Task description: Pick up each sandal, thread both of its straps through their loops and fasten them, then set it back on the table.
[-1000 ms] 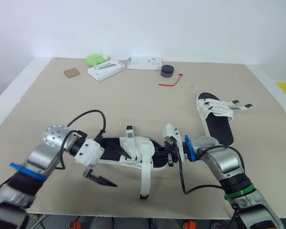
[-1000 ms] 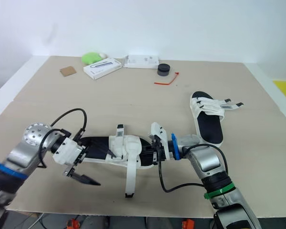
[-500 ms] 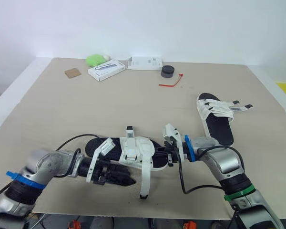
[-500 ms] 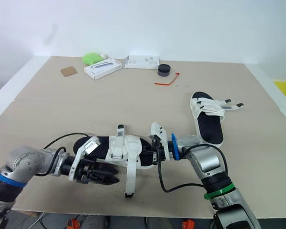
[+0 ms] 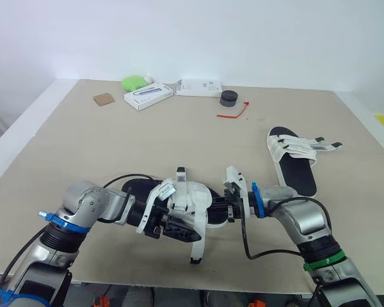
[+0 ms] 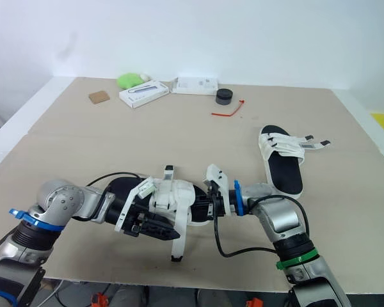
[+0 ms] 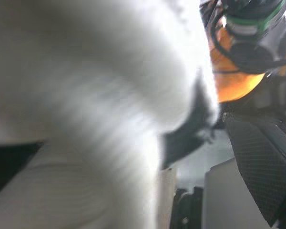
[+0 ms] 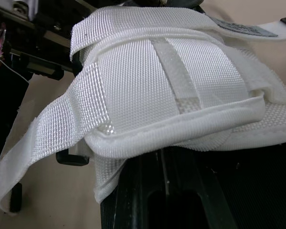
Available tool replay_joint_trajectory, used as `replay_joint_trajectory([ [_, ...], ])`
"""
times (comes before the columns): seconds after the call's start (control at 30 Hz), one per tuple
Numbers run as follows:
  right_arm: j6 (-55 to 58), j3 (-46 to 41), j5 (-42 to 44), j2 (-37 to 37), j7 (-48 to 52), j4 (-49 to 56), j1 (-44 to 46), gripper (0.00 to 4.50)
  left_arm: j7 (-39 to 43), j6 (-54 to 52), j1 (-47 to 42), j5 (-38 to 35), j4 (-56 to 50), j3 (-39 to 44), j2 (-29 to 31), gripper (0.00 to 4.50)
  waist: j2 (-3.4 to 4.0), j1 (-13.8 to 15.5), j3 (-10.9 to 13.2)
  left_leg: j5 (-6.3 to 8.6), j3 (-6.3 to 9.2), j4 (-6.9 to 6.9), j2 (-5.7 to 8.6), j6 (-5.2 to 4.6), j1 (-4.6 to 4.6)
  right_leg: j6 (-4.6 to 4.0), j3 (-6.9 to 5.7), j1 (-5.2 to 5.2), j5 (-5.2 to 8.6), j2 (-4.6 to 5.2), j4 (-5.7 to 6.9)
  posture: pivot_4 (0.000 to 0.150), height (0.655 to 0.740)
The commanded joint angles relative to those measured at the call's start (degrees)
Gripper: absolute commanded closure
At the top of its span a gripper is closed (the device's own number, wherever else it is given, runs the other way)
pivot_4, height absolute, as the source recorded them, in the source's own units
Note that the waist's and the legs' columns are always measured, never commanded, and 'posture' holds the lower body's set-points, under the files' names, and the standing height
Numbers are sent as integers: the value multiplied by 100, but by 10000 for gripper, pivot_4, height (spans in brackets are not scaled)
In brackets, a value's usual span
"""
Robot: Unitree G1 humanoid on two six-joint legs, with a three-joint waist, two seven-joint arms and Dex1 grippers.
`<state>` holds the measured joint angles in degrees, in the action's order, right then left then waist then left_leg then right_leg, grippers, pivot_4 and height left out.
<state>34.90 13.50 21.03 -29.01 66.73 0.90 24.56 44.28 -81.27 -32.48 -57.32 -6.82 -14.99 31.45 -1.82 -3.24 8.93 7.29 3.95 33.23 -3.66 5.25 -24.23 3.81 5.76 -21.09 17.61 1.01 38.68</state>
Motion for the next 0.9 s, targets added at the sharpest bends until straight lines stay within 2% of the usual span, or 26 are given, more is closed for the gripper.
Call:
replay_joint_trajectory([
  [0.03, 148, 417, -111, 85, 26, -158, -125, 45000, -176, 95, -222, 295, -4, 11, -196, 2732, -1, 8, 0, 1, 0, 5, 1, 2, -1, 1, 0, 0, -1, 2, 0, 1500, 7400],
  [0.13, 124, 449, -144, 104, 57, -219, -54, 45000, -366, -261, -335, 132, -10, 283, -467, 12608, -6, 19, 4, 10, -1, 15, 5, 15, -3, 5, 2, 0, -3, 7, 0, 1500, 7400],
  [0.23, 111, 457, -175, 114, 94, -249, -25, 45000, -584, -565, -343, 57, -154, 578, -615, 25842, -9, 30, 6, 10, -1, 18, 8, 16, -6, 8, 4, -3, -5, 7, 0, 1500, 7400],
  [0.27, 111, 459, -180, 117, 103, -252, -17, 45000, -684, -662, -319, 59, -223, 690, -638, 28271, -9, 35, 6, 10, -1, 17, 7, 16, -6, 8, 4, -4, -5, 7, 0, 1500, 7400],
  [0.47, 80, 482, -224, 140, 153, -312, 23, 45000, -1270, -1123, 53, -371, -436, 1437, -797, 28271, -9, -7, 8, 15, -2, 12, 6, 19, -12, 10, 13, -9, -3, 0, 0, 1500, 7400],
  [0.57, 60, 512, -243, 155, 179, -337, 38, 45000, -1547, -1123, 139, -515, -457, 1607, -940, 28271, -14, -10, 11, 17, -1, 9, 5, 18, -12, 29, 14, -10, -10, -3, 0, 1500, 7400],
  [0.77, 54, 529, -251, 159, 202, -363, 65, 45000, -1972, -1123, 322, -985, -353, 1811, -983, 28271, -17, -41, 12, 17, -2, 15, 6, 18, -12, 12, 20, -12, -2, -3, 0, 1500, 7400],
  [0.83, 68, 527, -251, 145, 210, -349, 69, 45000, -1976, -1123, 436, -1229, -334, 1874, -879, 28271, -17, -69, 12, 17, -2, 15, 6, 18, -12, 12, 21, -13, -2, -3, 0, 1500, 7400],
  [0.9, 77, 521, -246, 128, 214, -351, 81, 45000, -1766, -1123, 640, -1599, -311, 1960, -524, 28271, -17, -110, 13, 19, -3, 11, 6, 21, -12, 9, 22, -15, 0, -3, 0, 1500, 7400],
])
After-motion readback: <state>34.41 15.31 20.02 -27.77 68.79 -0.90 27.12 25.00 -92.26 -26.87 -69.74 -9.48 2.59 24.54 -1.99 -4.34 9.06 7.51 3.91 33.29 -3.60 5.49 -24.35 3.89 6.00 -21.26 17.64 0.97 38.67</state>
